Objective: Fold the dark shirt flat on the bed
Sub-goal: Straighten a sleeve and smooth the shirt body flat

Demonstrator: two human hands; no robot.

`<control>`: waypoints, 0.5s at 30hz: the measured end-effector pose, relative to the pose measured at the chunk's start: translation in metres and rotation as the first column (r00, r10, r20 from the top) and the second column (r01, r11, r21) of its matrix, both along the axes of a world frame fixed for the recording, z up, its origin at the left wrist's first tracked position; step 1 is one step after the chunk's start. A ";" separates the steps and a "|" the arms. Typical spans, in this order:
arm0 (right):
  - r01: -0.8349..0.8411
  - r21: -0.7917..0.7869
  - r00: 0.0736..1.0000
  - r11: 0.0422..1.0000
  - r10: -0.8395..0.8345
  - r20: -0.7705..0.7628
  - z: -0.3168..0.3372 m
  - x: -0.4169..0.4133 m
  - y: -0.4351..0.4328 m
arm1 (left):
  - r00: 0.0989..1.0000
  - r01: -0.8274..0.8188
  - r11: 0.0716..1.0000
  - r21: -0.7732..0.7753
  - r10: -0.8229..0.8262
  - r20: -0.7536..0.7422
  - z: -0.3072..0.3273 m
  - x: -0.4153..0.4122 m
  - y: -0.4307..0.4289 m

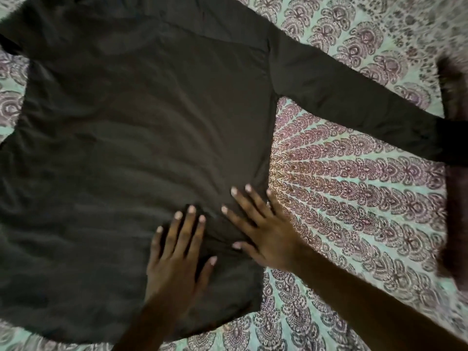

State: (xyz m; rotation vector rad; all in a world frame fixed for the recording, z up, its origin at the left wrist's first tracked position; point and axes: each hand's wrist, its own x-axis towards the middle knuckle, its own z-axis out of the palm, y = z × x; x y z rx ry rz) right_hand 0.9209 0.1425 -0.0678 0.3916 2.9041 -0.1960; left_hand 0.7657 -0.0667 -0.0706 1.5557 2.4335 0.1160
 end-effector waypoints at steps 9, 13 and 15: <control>0.323 -0.031 0.945 0.946 -0.324 -0.033 0.011 -0.023 -0.018 | 0.999 0.044 0.998 0.045 -0.044 -0.011 -0.010 -0.016 -0.018; 0.439 -0.021 0.898 0.898 -0.439 -0.011 -0.008 -0.053 -0.031 | 0.998 0.059 0.995 0.081 -0.058 -0.020 -0.014 -0.017 -0.022; 0.463 -0.017 0.886 0.886 -0.464 -0.024 -0.014 -0.032 -0.062 | 0.998 0.058 0.993 0.099 -0.055 -0.034 -0.016 -0.016 -0.024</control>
